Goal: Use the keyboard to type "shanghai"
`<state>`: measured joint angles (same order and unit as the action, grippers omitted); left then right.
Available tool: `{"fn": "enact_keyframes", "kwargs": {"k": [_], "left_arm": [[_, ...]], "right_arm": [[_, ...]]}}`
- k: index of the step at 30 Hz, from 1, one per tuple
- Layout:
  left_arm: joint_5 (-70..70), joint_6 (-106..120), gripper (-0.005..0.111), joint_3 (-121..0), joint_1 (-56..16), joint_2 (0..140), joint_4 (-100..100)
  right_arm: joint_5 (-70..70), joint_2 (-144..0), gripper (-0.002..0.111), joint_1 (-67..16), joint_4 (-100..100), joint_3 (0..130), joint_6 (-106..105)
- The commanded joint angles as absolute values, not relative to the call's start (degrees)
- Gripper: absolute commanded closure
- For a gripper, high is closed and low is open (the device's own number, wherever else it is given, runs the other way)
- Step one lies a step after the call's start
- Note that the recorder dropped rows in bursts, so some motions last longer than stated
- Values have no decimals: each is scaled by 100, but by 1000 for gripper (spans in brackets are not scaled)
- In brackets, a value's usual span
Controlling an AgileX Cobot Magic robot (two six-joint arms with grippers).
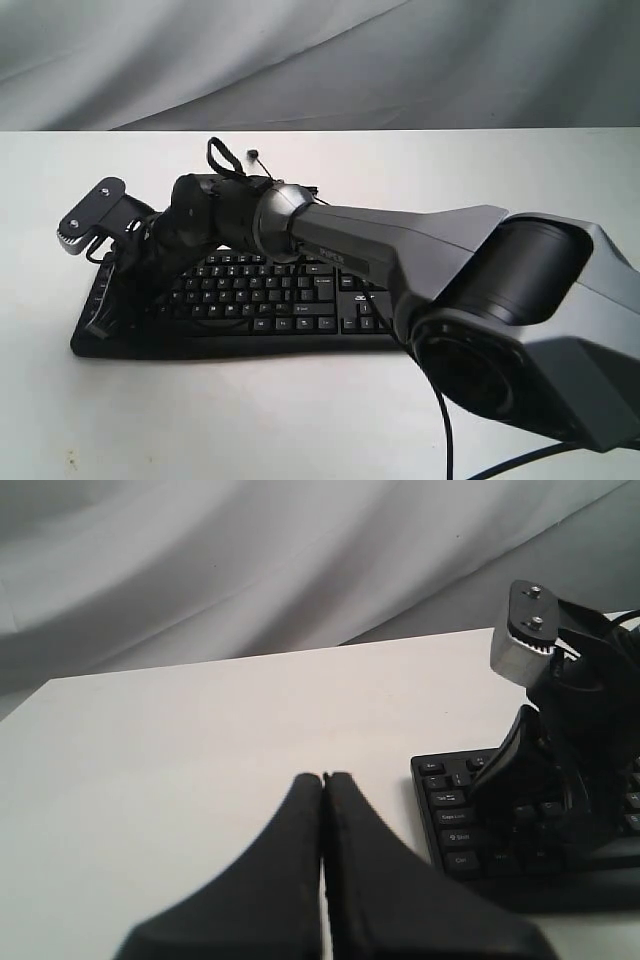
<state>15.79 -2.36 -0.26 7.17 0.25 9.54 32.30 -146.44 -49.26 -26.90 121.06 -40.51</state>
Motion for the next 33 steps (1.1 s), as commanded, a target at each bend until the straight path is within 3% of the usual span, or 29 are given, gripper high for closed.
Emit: {"fn": "enact_keyframes", "kwargs": {"k": [1,21,25,29,33], "left_arm": [[1522,-262,107,0,675,0,955],[1522,-262,107,0,675,0,955],[1522,-262,107,0,675,0,955],[1522,-262,107,0,675,0,955],[1522,-262,107,0,675,0,955]], "right_arm": [[3280,-14727,108,-4951,-2713,12175,-4050],[3632,-13921,108,-4712,-2343,12106,-3979],[3526,-13220,108,-4392,-2320,11091,-3979],[2448,-12296,108,-4054,-2685,9150,-4004],[2006,-12174,108,-4054,-2868,8501,-4089]]}}
